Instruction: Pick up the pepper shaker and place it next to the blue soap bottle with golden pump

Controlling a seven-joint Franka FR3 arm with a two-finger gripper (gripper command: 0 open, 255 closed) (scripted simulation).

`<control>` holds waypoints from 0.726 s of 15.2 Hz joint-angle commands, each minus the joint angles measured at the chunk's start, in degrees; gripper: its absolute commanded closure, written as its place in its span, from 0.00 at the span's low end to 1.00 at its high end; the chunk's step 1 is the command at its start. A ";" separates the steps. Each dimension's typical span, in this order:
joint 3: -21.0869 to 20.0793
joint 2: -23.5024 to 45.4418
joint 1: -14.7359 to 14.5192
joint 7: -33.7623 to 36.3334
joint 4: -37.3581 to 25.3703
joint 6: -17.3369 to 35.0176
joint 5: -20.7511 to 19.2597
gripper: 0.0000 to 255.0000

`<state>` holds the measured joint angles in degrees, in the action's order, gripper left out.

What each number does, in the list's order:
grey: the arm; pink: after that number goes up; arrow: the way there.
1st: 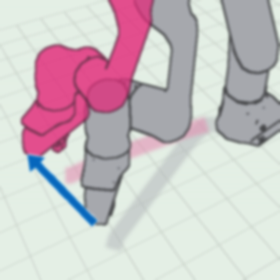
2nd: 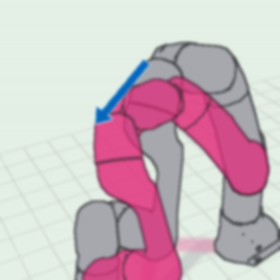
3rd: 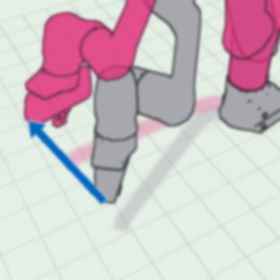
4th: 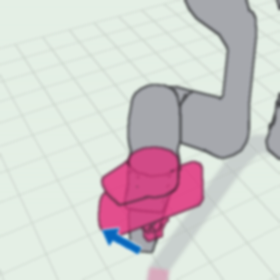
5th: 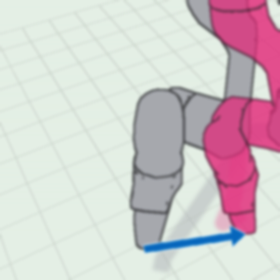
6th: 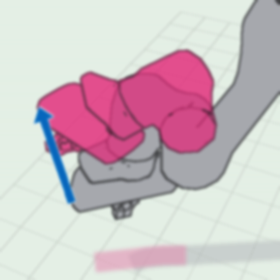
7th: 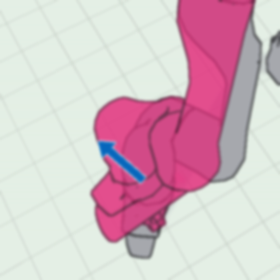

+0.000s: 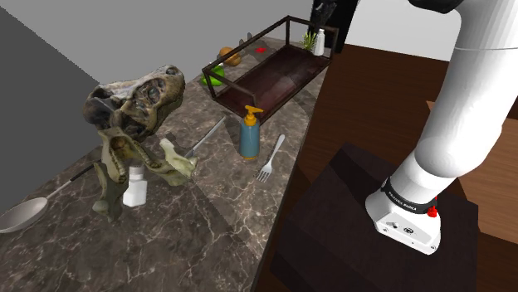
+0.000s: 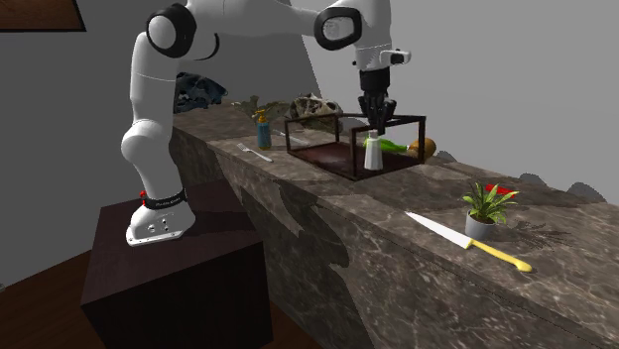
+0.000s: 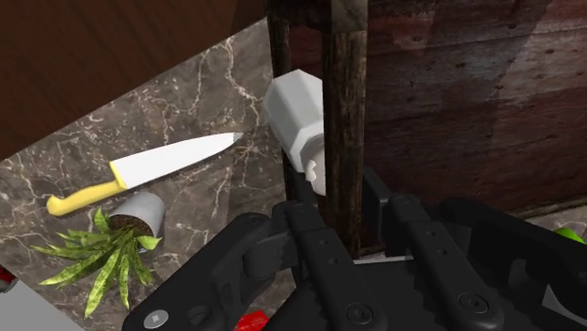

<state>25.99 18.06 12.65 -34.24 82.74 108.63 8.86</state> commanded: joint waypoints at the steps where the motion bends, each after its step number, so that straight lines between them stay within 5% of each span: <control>1: 0.06 0.15 0.18 0.11 -1.91 -1.60 0.03 1.00; 11: 0.17 2.09 1.64 0.17 -12.46 -10.30 0.80 1.00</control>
<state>26.10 19.78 13.97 -33.97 71.72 99.27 9.46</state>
